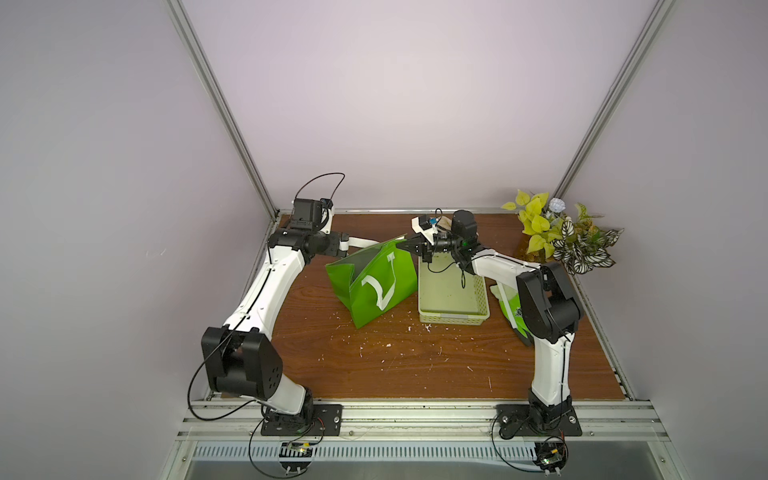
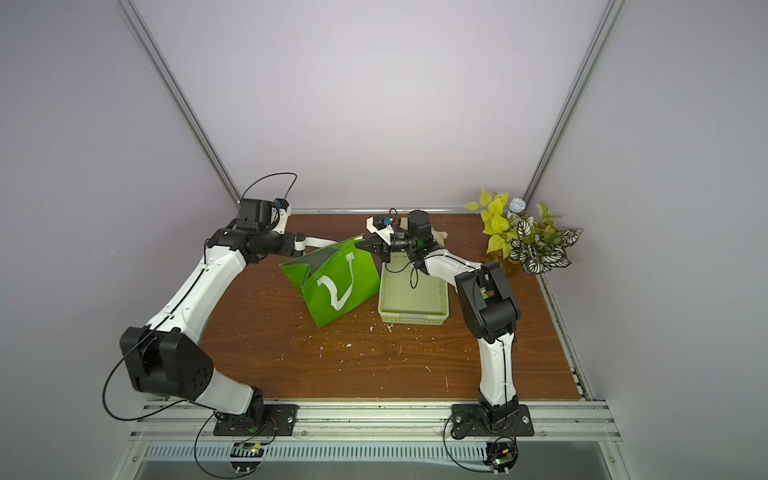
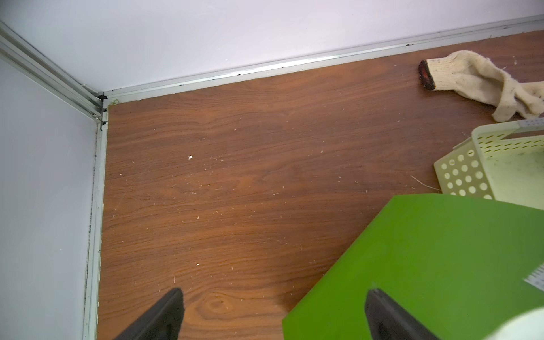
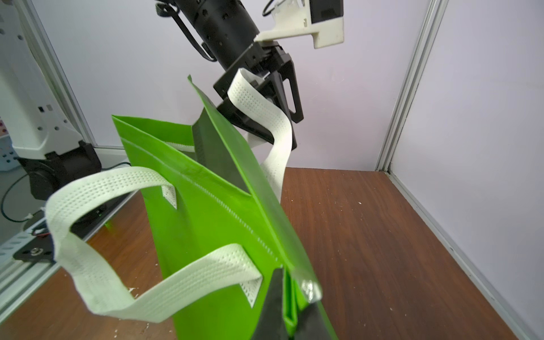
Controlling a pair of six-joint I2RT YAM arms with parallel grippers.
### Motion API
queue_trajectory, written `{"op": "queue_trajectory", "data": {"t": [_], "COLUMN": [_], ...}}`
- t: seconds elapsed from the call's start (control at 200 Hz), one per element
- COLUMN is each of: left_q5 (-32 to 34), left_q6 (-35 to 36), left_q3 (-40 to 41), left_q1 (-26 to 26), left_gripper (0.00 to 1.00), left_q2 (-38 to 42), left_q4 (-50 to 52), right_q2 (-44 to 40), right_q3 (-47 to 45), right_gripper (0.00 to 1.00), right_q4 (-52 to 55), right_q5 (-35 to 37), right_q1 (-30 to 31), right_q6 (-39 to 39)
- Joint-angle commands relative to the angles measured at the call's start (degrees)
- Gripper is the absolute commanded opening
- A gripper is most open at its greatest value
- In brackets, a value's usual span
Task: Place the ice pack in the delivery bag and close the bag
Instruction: Close the delivery bag at the center of the board.
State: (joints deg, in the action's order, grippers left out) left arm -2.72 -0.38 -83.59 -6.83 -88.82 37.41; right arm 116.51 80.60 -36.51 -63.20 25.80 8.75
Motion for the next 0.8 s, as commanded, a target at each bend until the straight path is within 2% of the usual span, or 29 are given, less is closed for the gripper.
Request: {"op": "queue_trajectory", "data": {"t": [0.0, 0.06, 0.095, 0.12, 0.16, 0.195, 0.33, 0.42, 0.545, 0.64, 0.726, 0.791], "left_q5": [0.1, -0.5, -1.1, -1.6, -2.1, -2.3, -2.2, -1.9, -2.0, -2.5, -1.9, -1.0], "left_q6": [0.8, 0.6, 0.4, 0.3, 0.1, -0.2, -0.3, -0.3, 0.4, 1.1, 1.1, 1.0], "left_q3": [-3.3, -4.3, -4.8, -5.0, -5.5, -5.7, -6.1, -6.4, -6.8, -7.0, -7.0, -6.9], "left_q1": [-1.2, -1.5, -1.6, -1.8, -1.9, -2.1, -2.5, -2.5, -2.4, -2.6, -2.8, -3.0], "left_gripper": [0.98, 0.98, 0.98, 0.98, 0.98, 0.98, 0.98, 0.98, 0.98, 0.98, 0.98, 0.98], "left_q2": [-1.2, -1.8, -2.1, -2.3, -2.6, -2.6, -2.9, -3.1, -3.0, -3.0, -2.8, -2.7], "left_q4": [0.4, 0.4, 0.4, 0.4, 0.4, 0.3, 0.4, 0.4, 0.4, 0.3, 0.4, 0.4], "right_q2": [-1.0, -1.4, -1.6, -1.8, -2.3, -2.9, -6.6, -10.2, -14.7, -16.0, -14.8, -13.4], "right_q3": [1.1, 0.9, 0.8, 0.7, 0.4, -0.1, -1.4, -1.4, 0.1, 3.0, 7.9, 12.8], "right_gripper": [0.19, 0.21, 0.25, 0.32, 0.50, 0.60, 0.83, 0.99, 0.99, 0.99, 0.91, 0.89], "right_q4": [2.7, 3.6, 4.2, 4.6, 5.1, 5.1, 4.6, 9.3, 16.1, 16.8, 18.9, 25.9], "right_q5": [1.1, 1.1, 1.1, 1.0, 1.6, 2.0, 2.7, 4.1, 5.7, 5.4, 4.4, 5.5], "right_q1": [-0.6, -0.6, -0.6, -0.7, -0.7, -1.0, -2.7, -3.7, -4.6, -4.5, -2.9, 0.0], "right_q6": [2.9, 4.0, 4.5, 4.9, 5.5, 5.7, 4.3, 7.4, 12.2, 11.2, 10.2, 14.8]}}
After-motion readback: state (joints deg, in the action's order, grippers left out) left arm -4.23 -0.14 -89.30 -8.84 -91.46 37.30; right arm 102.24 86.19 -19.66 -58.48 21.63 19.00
